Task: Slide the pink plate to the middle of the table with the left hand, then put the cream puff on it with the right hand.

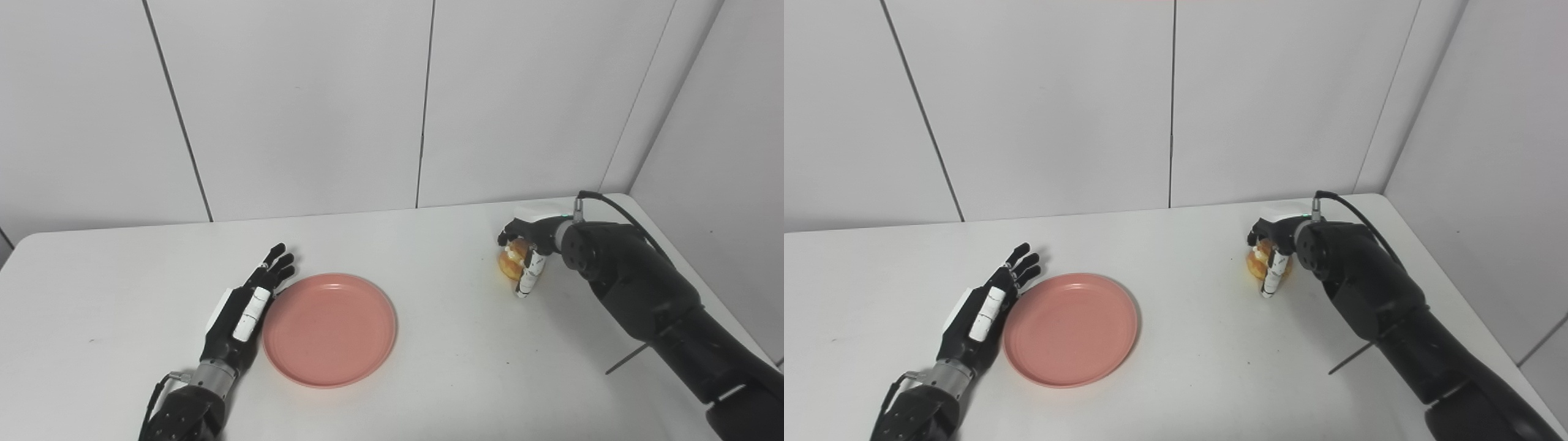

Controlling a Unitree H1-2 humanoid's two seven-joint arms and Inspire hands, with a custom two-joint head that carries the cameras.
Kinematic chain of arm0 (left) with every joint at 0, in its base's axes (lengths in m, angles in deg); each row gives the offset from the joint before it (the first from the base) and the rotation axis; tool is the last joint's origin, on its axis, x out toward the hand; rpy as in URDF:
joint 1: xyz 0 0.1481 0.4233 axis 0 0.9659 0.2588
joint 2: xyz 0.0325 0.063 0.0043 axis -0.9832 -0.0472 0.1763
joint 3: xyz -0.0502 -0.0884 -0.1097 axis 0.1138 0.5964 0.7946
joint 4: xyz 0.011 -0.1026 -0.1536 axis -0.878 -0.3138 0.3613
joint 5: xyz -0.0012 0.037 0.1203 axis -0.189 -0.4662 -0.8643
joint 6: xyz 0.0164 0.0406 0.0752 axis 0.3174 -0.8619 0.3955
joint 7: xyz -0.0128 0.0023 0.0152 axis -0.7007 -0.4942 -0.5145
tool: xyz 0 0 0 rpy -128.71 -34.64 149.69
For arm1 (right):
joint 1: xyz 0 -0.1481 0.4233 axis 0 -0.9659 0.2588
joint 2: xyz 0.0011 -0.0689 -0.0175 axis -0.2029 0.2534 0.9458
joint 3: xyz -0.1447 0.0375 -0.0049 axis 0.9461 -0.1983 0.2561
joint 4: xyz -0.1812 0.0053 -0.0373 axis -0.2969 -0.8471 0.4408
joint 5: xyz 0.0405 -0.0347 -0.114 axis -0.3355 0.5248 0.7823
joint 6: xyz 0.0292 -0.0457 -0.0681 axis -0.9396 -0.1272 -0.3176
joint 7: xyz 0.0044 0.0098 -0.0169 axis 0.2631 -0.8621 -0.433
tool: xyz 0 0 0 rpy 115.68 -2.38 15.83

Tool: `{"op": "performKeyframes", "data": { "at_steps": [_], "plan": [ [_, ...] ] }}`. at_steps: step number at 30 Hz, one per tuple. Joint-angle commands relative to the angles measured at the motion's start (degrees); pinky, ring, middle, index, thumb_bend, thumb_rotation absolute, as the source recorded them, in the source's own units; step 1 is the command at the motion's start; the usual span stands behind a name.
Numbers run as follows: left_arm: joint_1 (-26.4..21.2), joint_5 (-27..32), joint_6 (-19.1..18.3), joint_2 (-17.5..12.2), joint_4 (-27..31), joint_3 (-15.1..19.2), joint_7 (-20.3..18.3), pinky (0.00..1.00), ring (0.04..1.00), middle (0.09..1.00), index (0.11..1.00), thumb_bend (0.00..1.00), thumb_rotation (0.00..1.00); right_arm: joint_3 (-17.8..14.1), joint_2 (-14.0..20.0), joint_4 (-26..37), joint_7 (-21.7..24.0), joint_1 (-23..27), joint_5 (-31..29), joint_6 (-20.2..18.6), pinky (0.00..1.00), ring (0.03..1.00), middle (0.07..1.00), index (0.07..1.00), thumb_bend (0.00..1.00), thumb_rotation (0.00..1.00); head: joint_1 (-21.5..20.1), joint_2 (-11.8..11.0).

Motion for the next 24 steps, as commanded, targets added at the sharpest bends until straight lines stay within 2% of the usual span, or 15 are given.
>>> {"op": "performKeyframes", "data": {
  "at_steps": [1, 3, 6, 7, 8, 9, 10, 11, 12, 13, 17, 24],
  "plan": [
    [3.2, 0.2, -1.5, 1.1, -1.5, -0.8, -0.4, 0.82, 0.941, 0.939, 0.925, 1.0, 0.85, -0.8, 2.0, 0.6, -0.9, 2.3, -0.6, -0.2, 0.61, 0.679, 0.729, 0.726, 0.95, 0.12, 0.1, 0.1],
    [3.2, 0.2, -1.6, 1.0, -1.3, -0.9, -0.5, 0.82, 0.943, 0.942, 0.927, 0.99, 0.85, -0.3, 2.1, 0.3, -0.4, 2.3, -0.4, -0.2, 0.58, 0.647, 0.698, 0.7, 0.94, 0.12, 0.1, 0.2],
    [3.2, 0.2, -1.7, 1.0, -1.3, -0.9, -0.5, 0.82, 0.943, 0.942, 0.928, 1.0, 0.85, 0.5, 2.4, -1.2, -0.5, 2.6, -0.3, 0.9, 0.58, 0.652, 0.687, 0.662, 0.92, 0.12, 0.1, 0.3],
    [3.2, 0.3, -1.8, 1.0, -1.2, -0.8, -0.5, 0.82, 0.943, 0.942, 0.927, 1.0, 0.85, 0.8, 2.5, -1.7, -0.6, 2.7, -0.3, 1.3, 0.66, 0.703, 0.714, 0.577, 0.73, 0.13, 0.1, 0.3],
    [3.2, 0.3, -1.8, 1.0, -1.2, -0.8, -0.6, 0.82, 0.943, 0.942, 0.926, 0.99, 0.85, 1.0, 2.6, -2.1, -0.7, 2.8, -0.3, 1.6, 0.7, 0.729, 0.728, 0.534, 0.63, 0.14, 0.2, 0.4],
    [3.3, 0.3, -1.8, 1.0, -1.1, -0.8, -0.6, 0.82, 0.943, 0.942, 0.926, 0.99, 0.84, 1.1, 2.6, -2.4, -0.7, 2.8, -0.4, 1.6, 0.76, 0.773, 0.753, 0.505, 0.57, 0.14, 0.2, 0.4],
    [3.3, 0.3, -1.8, 1.0, -1.1, -0.8, -0.6, 0.82, 0.942, 0.942, 0.926, 0.99, 0.84, 1.2, 2.6, -2.5, -0.8, 2.8, -0.4, 1.5, 0.77, 0.78, 0.753, 0.492, 0.54, 0.14, 0.2, 0.4],
    [3.3, 0.4, -1.8, 1.0, -1.1, -0.8, -0.6, 0.82, 0.942, 0.942, 0.925, 0.98, 0.84, 1.3, 2.7, -2.6, -1.0, 2.8, -0.5, 1.7, 0.77, 0.781, 0.753, 0.489, 0.54, 0.14, 0.2, 0.4],
    [3.2, 0.5, -1.8, 0.9, -1.2, -0.8, -0.7, 0.82, 0.944, 0.943, 0.926, 0.98, 0.84, 1.1, 2.7, -2.7, -1.2, 2.8, -0.9, 2.0, 0.63, 0.68, 0.697, 0.486, 0.53, 0.14, 0.2, 0.4],
    [3.2, 0.5, -1.8, 0.9, -1.2, -0.8, -0.7, 0.82, 0.945, 0.943, 0.926, 0.99, 0.84, 1.1, 2.8, -2.8, -1.5, 2.7, -1.2, 2.3, 0.6, 0.655, 0.691, 0.485, 0.53, 0.13, 0.1, 0.4],
    [3.2, 0.4, -1.9, 1.0, -1.2, -0.7, -0.5, 0.82, 0.944, 0.942, 0.925, 0.99, 0.84, 1.4, 3.1, -2.8, -2.2, 2.6, -1.6, 2.6, 0.51, 0.591, 0.653, 0.485, 0.52, 0.13, 0.2, 0.4],
    [3.4, 0.2, -2.1, 1.0, -0.6, -0.9, -0.5, 0.82, 0.948, 0.948, 0.926, 0.99, 0.85, 2.0, 3.8, -1.7, -3.2, 2.3, -2.1, 3.8, 0.59, 0.666, 0.704, 0.483, 0.52, 0.13, 0.3, 0.6]
  ]
}}
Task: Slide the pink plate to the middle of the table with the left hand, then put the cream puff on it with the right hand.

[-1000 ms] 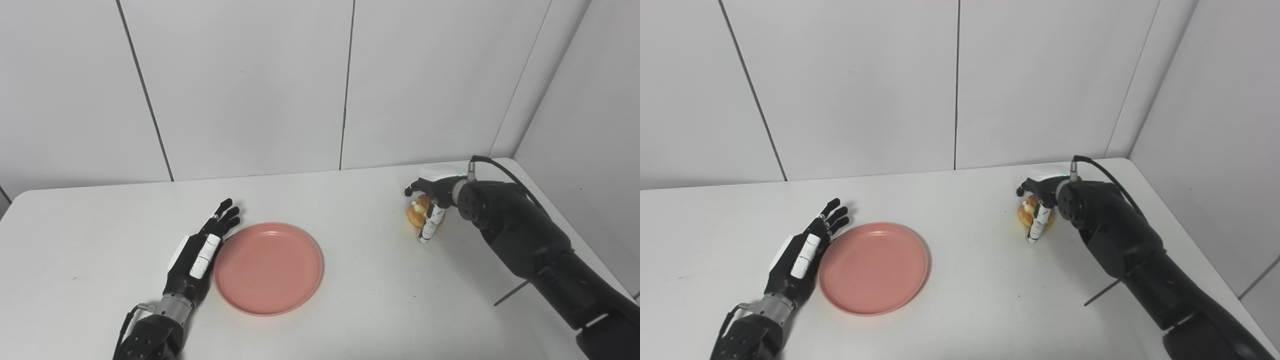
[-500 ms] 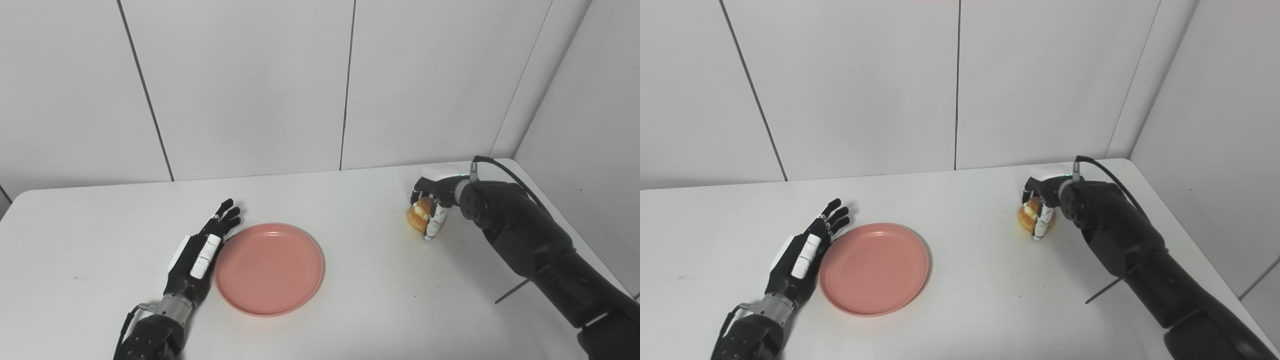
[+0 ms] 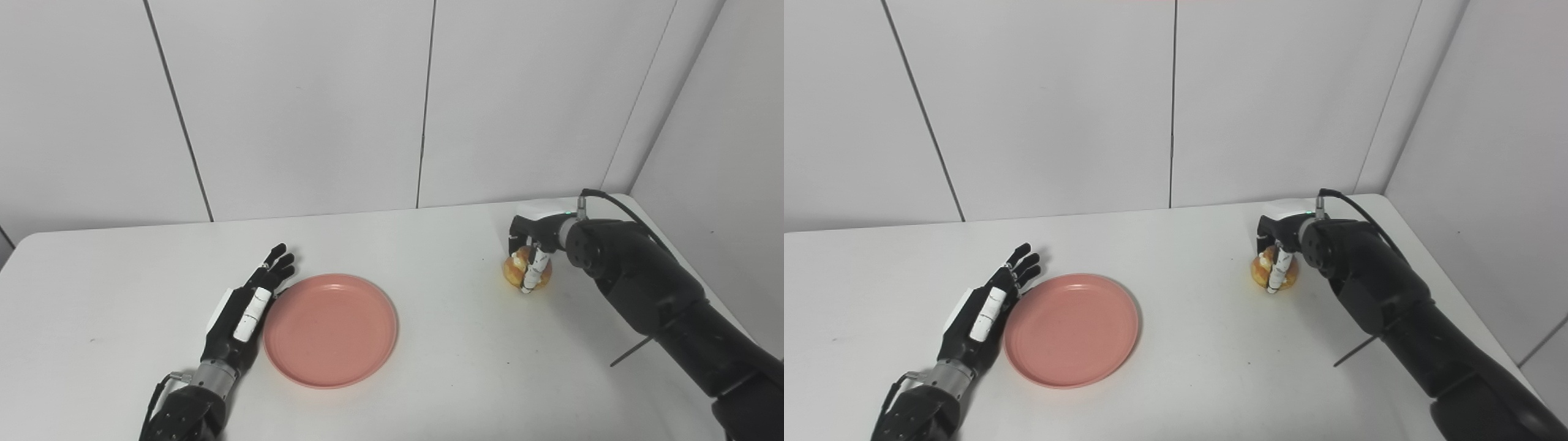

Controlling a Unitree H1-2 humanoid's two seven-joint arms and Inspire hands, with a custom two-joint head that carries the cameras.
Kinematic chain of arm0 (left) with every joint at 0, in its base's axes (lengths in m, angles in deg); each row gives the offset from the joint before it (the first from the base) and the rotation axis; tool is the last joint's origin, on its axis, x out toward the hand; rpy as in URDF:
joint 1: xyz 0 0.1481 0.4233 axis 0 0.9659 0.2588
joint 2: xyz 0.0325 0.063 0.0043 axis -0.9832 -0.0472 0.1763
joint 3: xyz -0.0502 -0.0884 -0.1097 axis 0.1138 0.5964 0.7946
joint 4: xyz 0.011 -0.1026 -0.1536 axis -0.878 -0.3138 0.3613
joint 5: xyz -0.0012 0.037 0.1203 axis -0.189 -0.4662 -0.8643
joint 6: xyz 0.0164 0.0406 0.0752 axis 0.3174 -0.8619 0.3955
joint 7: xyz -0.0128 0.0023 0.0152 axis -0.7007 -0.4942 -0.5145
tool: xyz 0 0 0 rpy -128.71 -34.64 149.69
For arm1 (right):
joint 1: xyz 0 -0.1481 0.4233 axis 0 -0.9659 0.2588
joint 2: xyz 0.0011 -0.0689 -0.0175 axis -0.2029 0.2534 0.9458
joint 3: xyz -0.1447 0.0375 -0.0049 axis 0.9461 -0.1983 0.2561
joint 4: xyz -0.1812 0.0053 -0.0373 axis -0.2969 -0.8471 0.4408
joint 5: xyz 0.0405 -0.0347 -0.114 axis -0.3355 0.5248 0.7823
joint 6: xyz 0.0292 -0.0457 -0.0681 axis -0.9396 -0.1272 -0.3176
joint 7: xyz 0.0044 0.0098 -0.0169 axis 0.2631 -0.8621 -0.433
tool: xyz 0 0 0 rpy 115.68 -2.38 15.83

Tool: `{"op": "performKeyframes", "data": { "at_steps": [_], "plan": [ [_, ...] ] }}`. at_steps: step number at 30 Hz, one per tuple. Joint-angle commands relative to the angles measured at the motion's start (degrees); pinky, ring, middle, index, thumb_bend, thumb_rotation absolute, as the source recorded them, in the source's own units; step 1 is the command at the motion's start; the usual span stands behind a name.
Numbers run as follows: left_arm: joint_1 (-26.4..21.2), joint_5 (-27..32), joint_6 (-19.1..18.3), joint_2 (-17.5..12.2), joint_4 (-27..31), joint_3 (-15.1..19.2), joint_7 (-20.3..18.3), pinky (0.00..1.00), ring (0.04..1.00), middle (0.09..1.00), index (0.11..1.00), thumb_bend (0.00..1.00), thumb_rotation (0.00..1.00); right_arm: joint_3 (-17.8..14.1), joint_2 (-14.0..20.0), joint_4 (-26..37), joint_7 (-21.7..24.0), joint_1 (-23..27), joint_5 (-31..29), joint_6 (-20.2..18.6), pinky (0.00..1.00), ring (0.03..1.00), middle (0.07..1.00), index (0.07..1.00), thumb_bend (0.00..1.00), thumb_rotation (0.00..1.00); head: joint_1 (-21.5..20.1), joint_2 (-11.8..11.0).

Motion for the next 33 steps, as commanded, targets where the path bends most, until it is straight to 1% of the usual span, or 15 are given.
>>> {"op": "performKeyframes", "data": {
  "at_steps": [1, 2, 5, 8, 9, 13, 14, 15, 18, 22, 23, 24, 28, 30, 33],
  "plan": [
    [3.3, 0.1, -1.8, 0.9, -0.8, -0.9, -0.4, 0.82, 0.947, 0.947, 0.927, 0.99, 0.85, -0.1, 2.3, 1.4, -0.6, 1.1, 0.1, 1.6, 0.6, 0.671, 0.703, 0.483, 0.52, 0.13, 0.1, 0.0],
    [3.3, 0.0, -1.8, 0.9, -0.9, -0.9, -0.4, 0.82, 0.946, 0.947, 0.928, 1.0, 0.85, -0.2, 2.4, 1.9, -0.7, 1.1, 0.0, 1.5, 0.61, 0.685, 0.707, 0.483, 0.52, 0.13, 0.2, 0.1],
    [3.2, -0.1, -1.5, 0.9, -1.3, -1.0, -0.4, 0.82, 0.944, 0.944, 0.929, 1.0, 0.85, -0.3, 2.7, 3.5, -0.5, 1.1, -0.2, 1.5, 0.59, 0.668, 0.692, 0.481, 0.52, 0.13, 0.2, 0.0],
    [3.1, 0.0, -1.5, 1.1, -1.3, -0.9, -0.3, 0.82, 0.944, 0.943, 0.929, 1.0, 0.85, 0.2, 3.1, 5.5, 0.7, 1.6, 0.5, 1.5, 0.64, 0.709, 0.707, 0.48, 0.52, 0.13, 0.4, 0.0],
    [3.1, 0.0, -1.5, 1.1, -1.4, -1.0, -0.3, 0.82, 0.944, 0.944, 0.929, 1.0, 0.85, 0.2, 3.2, 6.6, 0.9, 1.8, 0.7, 1.4, 0.62, 0.697, 0.699, 0.483, 0.52, 0.13, 0.5, 0.0],
    [3.2, -0.1, -1.7, 1.5, -1.1, -1.1, -0.2, 0.81, 0.945, 0.945, 0.929, 1.0, 0.84, -0.2, 3.1, 11.4, 1.9, 2.0, 0.8, 0.8, 0.48, 0.578, 0.615, 0.488, 0.52, 0.13, 1.3, 0.1],
    [3.2, -0.1, -1.8, 1.5, -1.0, -1.1, -0.1, 0.81, 0.946, 0.946, 0.929, 1.0, 0.84, -0.3, 3.2, 12.0, 2.0, 2.0, 0.8, 1.0, 0.47, 0.572, 0.609, 0.488, 0.52, 0.13, 1.3, 0.1],
    [3.2, -0.1, -1.8, 1.7, -0.9, -1.1, 0.0, 0.82, 0.947, 0.946, 0.931, 1.0, 0.84, -0.3, 3.0, 13.5, 2.3, 2.1, 0.8, 1.0, 0.45, 0.545, 0.571, 0.469, 0.52, 0.07, 1.8, 0.1],
    [3.3, 0.0, -2.2, 2.0, -0.6, -1.2, 0.1, 0.82, 0.947, 0.946, 0.929, 1.0, 0.84, -0.3, 2.5, 17.0, 3.1, 2.3, 0.8, 0.9, 0.41, 0.5, 0.531, 0.459, 0.52, 0.01, 2.6, 0.2],
    [3.4, -0.4, -2.7, 2.8, 0.0, -1.5, 0.9, 0.82, 0.943, 0.942, 0.921, 1.0, 0.83, -0.4, 1.4, 22.4, 5.2, 2.4, 0.5, 0.4, 0.36, 0.463, 0.504, 0.477, 0.53, 0.0, 5.0, 0.1],
    [3.4, -0.5, -2.7, 2.9, 0.1, -1.6, 1.2, 0.82, 0.939, 0.94, 0.918, 1.0, 0.83, -0.5, 1.3, 23.1, 5.4, 2.3, 0.4, 0.4, 0.35, 0.445, 0.496, 0.481, 0.53, 0.0, 5.0, 0.1],
    [3.4, -0.7, -2.6, 3.1, 0.1, -1.7, 1.4, 0.81, 0.938, 0.94, 0.914, 1.0, 0.83, -0.5, 0.8, 24.5, 5.6, 2.3, 0.1, 0.8, 0.3, 0.393, 0.467, 0.488, 0.53, 0.0, 5.9, 0.1],
    [3.5, -0.7, -2.4, 3.8, -0.1, -2.0, 2.1, 0.81, 0.936, 0.938, 0.913, 1.0, 0.83, -0.5, -0.4, 28.4, 5.6, 1.9, -0.3, 2.1, 0.26, 0.348, 0.456, 0.49, 0.53, 0.0, 8.1, 0.0],
    [3.5, -0.9, -2.1, 4.1, -0.2, -2.3, 2.4, 0.82, 0.935, 0.936, 0.913, 1.0, 0.83, -0.5, -1.0, 30.0, 5.9, 1.8, -0.6, 2.3, 0.23, 0.3, 0.422, 0.499, 0.53, 0.0, 9.2, 0.0],
    [3.6, -1.2, -2.1, 4.3, -0.2, -2.6, 2.7, 0.82, 0.933, 0.935, 0.914, 1.0, 0.83, -0.8, -1.5, 31.4, 6.0, 1.5, -1.4, 2.8, 0.25, 0.327, 0.423, 0.504, 0.53, 0.0, 10.0, 0.0]
  ]
}}
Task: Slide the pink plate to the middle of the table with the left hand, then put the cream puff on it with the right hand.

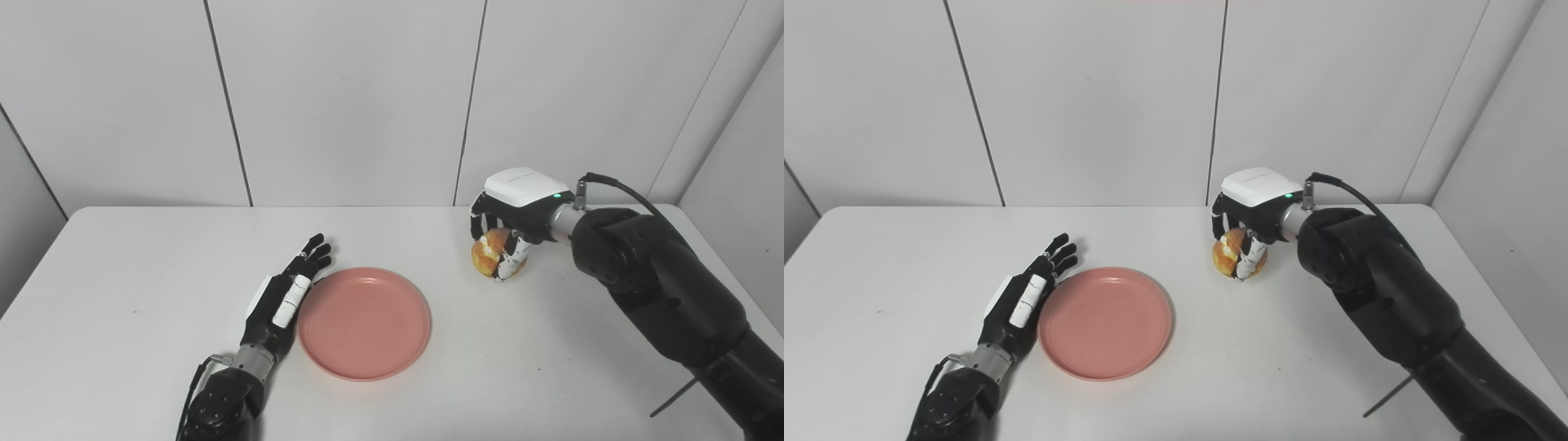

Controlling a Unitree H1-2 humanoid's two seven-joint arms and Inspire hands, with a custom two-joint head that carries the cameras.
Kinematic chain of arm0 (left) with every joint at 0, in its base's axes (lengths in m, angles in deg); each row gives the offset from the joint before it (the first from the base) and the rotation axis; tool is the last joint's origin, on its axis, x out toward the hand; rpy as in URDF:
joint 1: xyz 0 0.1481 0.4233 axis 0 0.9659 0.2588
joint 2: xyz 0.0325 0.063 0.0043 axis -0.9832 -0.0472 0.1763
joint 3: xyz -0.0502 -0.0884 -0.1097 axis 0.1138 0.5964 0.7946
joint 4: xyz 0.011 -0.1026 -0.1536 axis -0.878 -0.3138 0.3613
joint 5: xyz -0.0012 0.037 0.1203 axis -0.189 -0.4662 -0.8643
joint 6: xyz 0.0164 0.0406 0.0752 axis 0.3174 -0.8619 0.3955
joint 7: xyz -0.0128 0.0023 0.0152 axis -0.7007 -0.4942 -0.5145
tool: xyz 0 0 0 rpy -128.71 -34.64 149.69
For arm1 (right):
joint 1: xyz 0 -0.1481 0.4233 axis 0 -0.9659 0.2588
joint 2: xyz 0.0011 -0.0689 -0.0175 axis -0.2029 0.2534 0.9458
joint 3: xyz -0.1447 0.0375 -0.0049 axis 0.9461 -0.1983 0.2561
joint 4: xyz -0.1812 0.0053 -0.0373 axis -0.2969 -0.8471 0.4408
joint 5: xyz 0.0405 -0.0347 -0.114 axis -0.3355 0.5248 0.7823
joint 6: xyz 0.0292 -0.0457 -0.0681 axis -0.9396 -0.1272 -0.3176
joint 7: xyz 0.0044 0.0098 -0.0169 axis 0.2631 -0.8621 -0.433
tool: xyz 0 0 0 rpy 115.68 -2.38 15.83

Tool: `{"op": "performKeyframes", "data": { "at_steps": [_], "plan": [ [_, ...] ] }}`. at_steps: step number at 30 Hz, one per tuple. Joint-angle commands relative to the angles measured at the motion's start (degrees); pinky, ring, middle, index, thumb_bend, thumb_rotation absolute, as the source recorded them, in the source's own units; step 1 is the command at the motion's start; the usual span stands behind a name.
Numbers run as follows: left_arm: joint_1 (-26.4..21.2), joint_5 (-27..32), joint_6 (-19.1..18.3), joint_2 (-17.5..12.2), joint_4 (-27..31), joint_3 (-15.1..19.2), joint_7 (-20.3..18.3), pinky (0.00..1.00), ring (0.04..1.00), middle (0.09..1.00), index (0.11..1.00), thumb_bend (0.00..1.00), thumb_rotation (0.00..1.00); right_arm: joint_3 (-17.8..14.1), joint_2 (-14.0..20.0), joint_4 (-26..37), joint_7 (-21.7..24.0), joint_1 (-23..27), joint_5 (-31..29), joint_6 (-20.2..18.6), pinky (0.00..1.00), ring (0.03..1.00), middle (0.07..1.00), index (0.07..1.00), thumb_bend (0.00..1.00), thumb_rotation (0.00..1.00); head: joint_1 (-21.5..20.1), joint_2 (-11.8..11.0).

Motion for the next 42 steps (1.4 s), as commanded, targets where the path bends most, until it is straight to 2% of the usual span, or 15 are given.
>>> {"op": "performKeyframes", "data": {
  "at_steps": [1, 7, 9, 12, 15, 19, 23, 24, 28, 29, 32, 34, 35, 36, 42],
  "plan": [
    [2.8, -0.8, -1.2, 2.3, -1.8, -1.7, -0.2, 0.81, 0.933, 0.935, 0.913, 1.0, 0.83, -1.6, 0.5, 2.8, 0.0, 2.0, -0.7, 1.5, 0.25, 0.326, 0.416, 0.508, 0.53, 0.0, 0.8, 0.1],
    [2.9, -1.3, -1.1, 2.5, -1.9, -2.1, 0.1, 0.79, 0.934, 0.935, 0.912, 0.99, 0.84, -1.0, -1.7, 6.4, 1.5, 1.9, -0.2, 0.5, 0.27, 0.342, 0.41, 0.512, 0.52, 0.0, 1.8, -0.1],
    [2.9, -1.1, -1.1, 2.6, -2.0, -2.0, 0.0, 0.79, 0.933, 0.935, 0.912, 0.99, 0.83, -0.8, -2.3, 6.8, 1.8, 2.0, 0.2, 0.6, 0.31, 0.376, 0.421, 0.515, 0.52, 0.0, 2.0, -0.2],
    [2.9, -0.9, -1.4, 2.7, -2.0, -1.9, 0.0, 0.79, 0.938, 0.938, 0.915, 1.0, 0.83, -1.0, -4.5, 7.5, 2.6, 1.9, -0.2, -0.8, 0.28, 0.345, 0.409, 0.518, 0.52, 0.0, 2.4, -0.3],
    [2.8, -1.0, -1.4, 2.7, -2.1, -2.0, 0.1, 0.8, 0.937, 0.938, 0.917, 1.0, 0.83, -1.1, -6.4, 7.5, 2.8, 1.8, -0.1, -1.4, 0.29, 0.362, 0.425, 0.515, 0.52, 0.0, 2.8, -0.3],
    [2.8, -1.1, -1.8, 3.1, -1.9, -2.0, 0.3, 0.81, 0.932, 0.937, 0.915, 1.0, 0.83, -0.8, -8.5, 7.1, 2.7, 2.0, 0.3, -1.0, 0.33, 0.409, 0.462, 0.497, 0.53, 0.0, 3.3, -0.3],
    [2.7, -1.1, -1.7, 3.3, -2.0, -2.0, 0.4, 0.81, 0.932, 0.937, 0.912, 1.0, 0.82, 0.1, -10.0, 6.3, 2.5, 2.4, 1.1, 0.1, 0.34, 0.411, 0.456, 0.502, 0.53, 0.0, 3.5, -0.3],
    [2.7, -1.2, -1.6, 3.3, -2.0, -2.0, 0.4, 0.81, 0.932, 0.937, 0.912, 1.0, 0.82, 0.4, -10.5, 6.1, 2.8, 2.6, 1.3, -0.1, 0.37, 0.431, 0.461, 0.499, 0.53, 0.0, 3.5, -0.3],
    [2.6, -1.2, -1.6, 3.6, -1.9, -2.0, 0.7, 0.8, 0.932, 0.936, 0.911, 1.0, 0.83, 1.3, -12.2, 4.0, 3.0, 3.3, 1.0, 0.0, 0.46, 0.491, 0.494, 0.479, 0.53, 0.0, 3.6, -0.3],
    [2.6, -1.2, -1.6, 3.6, -2.0, -2.0, 0.8, 0.8, 0.932, 0.934, 0.91, 1.0, 0.83, 1.5, -12.7, 3.4, 2.8, 3.5, 1.1, 0.2, 0.35, 0.423, 0.468, 0.488, 0.53, 0.0, 3.6, -0.3],
    [2.5, -1.3, -1.7, 3.7, -2.1, -1.9, 1.0, 0.8, 0.931, 0.932, 0.906, 1.0, 0.83, 2.0, -14.0, 1.1, 1.9, 3.9, 1.3, 0.7, 0.29, 0.368, 0.431, 0.501, 0.53, 0.0, 3.7, -0.3],
    [2.4, -1.4, -1.6, 3.7, -2.2, -2.0, 1.1, 0.8, 0.931, 0.931, 0.905, 1.0, 0.83, 2.5, -14.9, -0.5, 1.5, 4.2, 1.6, 0.7, 0.31, 0.394, 0.445, 0.499, 0.53, 0.0, 3.7, -0.3],
    [2.4, -1.5, -1.6, 3.7, -2.2, -2.0, 1.1, 0.8, 0.931, 0.931, 0.908, 1.0, 0.84, 2.8, -15.3, -1.4, 1.5, 4.4, 1.8, 0.6, 0.39, 0.477, 0.488, 0.479, 0.53, 0.0, 3.7, -0.3],
    [2.3, -1.6, -1.6, 3.8, -2.3, -2.0, 1.1, 0.79, 0.93, 0.931, 0.909, 1.0, 0.84, 3.4, -15.8, -2.5, 1.4, 4.6, 2.3, 0.6, 0.44, 0.52, 0.511, 0.468, 0.53, 0.0, 3.7, -0.2],
    [2.2, -1.7, -1.5, 3.8, -2.6, -2.1, 1.1, 0.78, 0.93, 0.929, 0.909, 1.0, 0.87, 5.5, -17.7, -9.8, -0.4, 5.7, 2.0, 3.1, 0.41, 0.493, 0.508, 0.476, 0.53, 0.0, 4.0, -0.3]
  ]
}}
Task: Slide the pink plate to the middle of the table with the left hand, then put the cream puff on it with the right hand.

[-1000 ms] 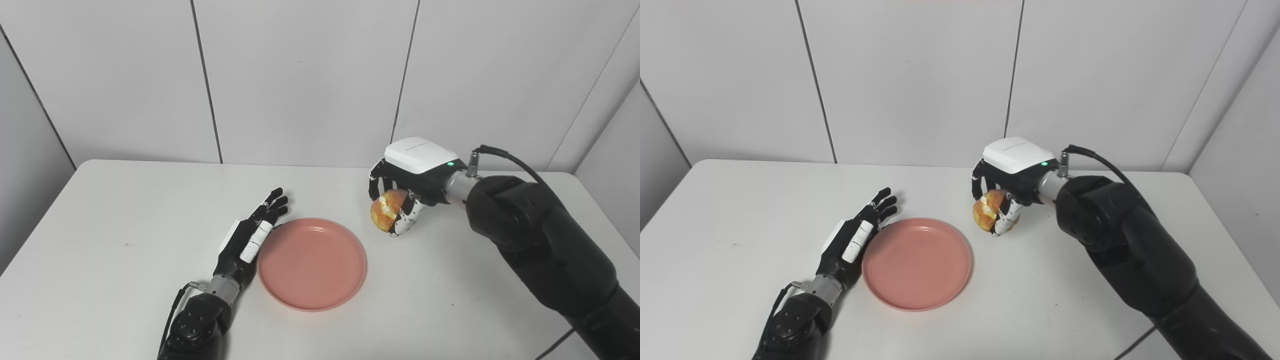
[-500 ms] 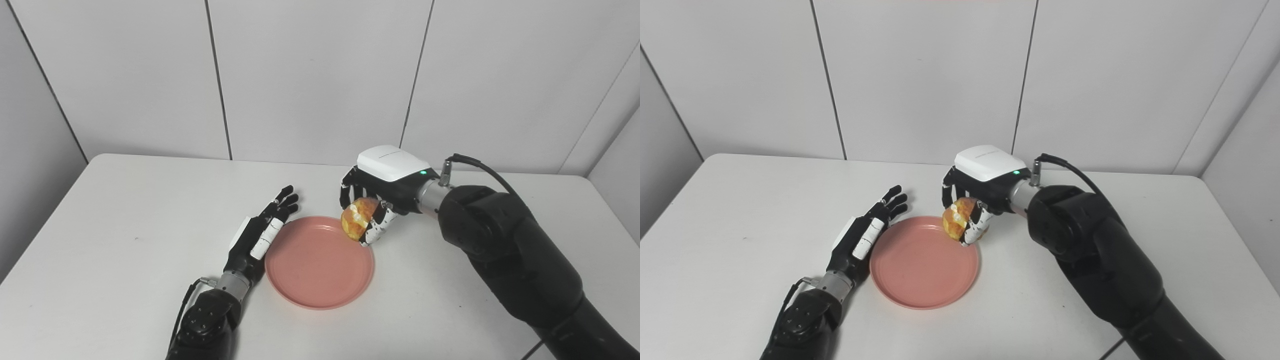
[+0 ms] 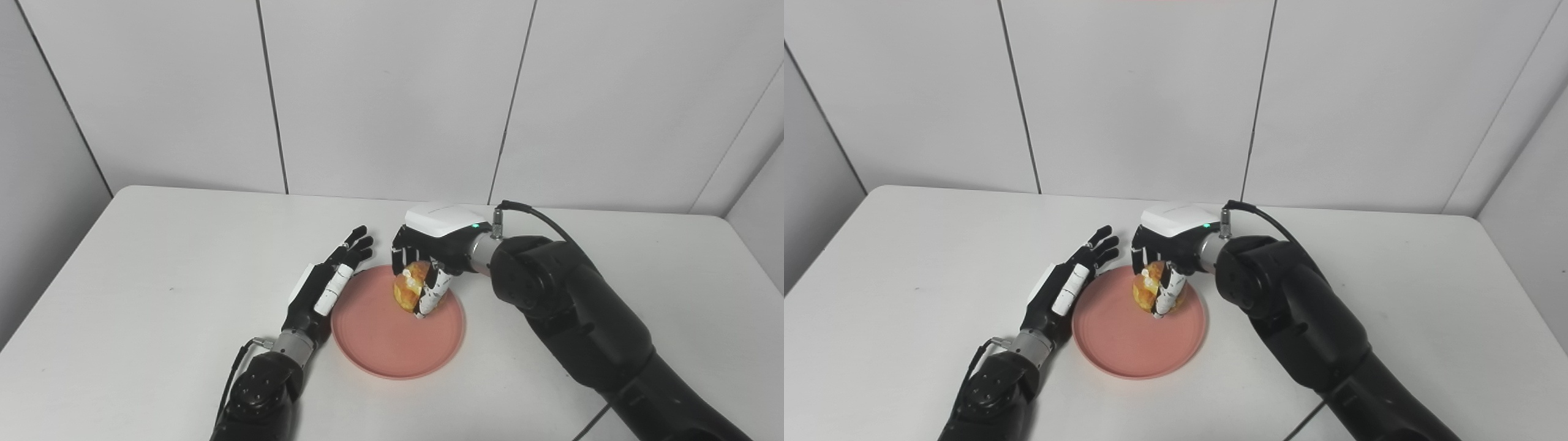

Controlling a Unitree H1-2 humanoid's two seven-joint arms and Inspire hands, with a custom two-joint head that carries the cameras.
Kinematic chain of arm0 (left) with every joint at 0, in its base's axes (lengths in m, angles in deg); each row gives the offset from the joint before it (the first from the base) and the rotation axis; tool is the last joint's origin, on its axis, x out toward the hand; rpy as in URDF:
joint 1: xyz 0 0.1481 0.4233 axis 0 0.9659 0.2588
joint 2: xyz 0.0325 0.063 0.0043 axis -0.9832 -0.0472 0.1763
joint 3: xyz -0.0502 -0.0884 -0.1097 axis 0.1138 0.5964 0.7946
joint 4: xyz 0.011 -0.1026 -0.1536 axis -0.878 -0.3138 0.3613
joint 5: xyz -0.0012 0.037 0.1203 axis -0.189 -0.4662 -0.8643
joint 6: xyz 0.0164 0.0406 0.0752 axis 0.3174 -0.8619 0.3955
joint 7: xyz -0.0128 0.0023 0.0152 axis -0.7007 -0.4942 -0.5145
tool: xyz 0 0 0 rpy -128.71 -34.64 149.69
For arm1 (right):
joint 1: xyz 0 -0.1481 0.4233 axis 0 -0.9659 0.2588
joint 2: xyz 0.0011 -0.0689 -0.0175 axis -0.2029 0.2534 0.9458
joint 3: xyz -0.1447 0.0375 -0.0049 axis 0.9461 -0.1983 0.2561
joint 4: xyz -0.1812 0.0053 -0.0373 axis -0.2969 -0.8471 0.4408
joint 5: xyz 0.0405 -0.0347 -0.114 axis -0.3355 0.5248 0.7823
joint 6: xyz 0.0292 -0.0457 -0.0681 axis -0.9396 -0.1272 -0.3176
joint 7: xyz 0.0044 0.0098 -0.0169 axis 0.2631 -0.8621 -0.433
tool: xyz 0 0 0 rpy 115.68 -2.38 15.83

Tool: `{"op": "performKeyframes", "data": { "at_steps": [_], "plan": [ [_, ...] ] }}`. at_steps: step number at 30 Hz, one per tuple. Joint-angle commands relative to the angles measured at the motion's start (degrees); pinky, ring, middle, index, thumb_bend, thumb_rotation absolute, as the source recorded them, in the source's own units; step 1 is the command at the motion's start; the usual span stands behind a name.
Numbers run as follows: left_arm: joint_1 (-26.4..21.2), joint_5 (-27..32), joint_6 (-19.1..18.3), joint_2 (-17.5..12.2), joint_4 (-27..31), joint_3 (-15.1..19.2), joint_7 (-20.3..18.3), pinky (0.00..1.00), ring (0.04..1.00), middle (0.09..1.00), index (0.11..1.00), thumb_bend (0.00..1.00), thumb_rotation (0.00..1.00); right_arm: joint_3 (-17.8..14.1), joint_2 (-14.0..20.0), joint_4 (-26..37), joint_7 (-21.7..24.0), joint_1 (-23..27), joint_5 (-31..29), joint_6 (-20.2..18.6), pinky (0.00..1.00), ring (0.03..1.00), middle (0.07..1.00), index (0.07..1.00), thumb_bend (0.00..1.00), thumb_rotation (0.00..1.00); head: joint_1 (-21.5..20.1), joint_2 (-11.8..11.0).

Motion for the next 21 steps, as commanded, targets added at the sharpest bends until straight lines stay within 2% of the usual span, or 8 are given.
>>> {"op": "performKeyframes", "data": {
  "at_steps": [1, 3, 10, 14, 21],
  "plan": [
    [2.2, -0.5, -1.4, 2.0, -2.6, -1.6, -0.5, 0.79, 0.931, 0.93, 0.909, 1.0, 0.87, 0.1, -0.4, -1.3, -1.5, 3.5, -0.6, 2.5, 0.41, 0.493, 0.508, 0.476, 0.53, 0.0, 0.0, 0.0],
    [2.2, -0.5, -1.5, 2.0, -2.7, -1.6, -0.5, 0.79, 0.94, 0.933, 0.908, 1.0, 0.87, 0.8, -1.0, -4.1, -1.2, 4.2, -1.2, 3.2, 0.47, 0.547, 0.532, 0.468, 0.52, 0.0, -0.4, 0.0],
    [1.9, -0.5, -1.1, 2.0, -2.9, -1.6, -0.7, 0.79, 0.939, 0.926, 0.893, 1.0, 0.88, 2.7, -2.4, -9.2, -2.9, 5.4, -1.3, 5.4, 0.51, 0.586, 0.543, 0.46, 0.52, 0.0, -0.6, 0.2],
    [1.7, -0.8, -0.5, 1.7, -3.4, -1.9, -1.0, 0.78, 0.936, 0.92, 0.888, 1.0, 0.9, 3.6, -3.1, -10.0, -3.2, 5.5, -0.9, 5.5, 0.45, 0.525, 0.497, 0.489, 0.53, 0.0, -0.9, 0.3],
    [1.6, -0.9, -0.6, 1.6, -3.3, -2.1, -1.1, 0.78, 0.932, 0.924, 0.902, 1.0, 0.9, 4.2, -2.9, -9.0, -2.5, 5.4, -1.1, 5.7, 0.47, 0.534, 0.508, 0.478, 0.53, 0.0, -0.9, 0.4]
  ]
}}
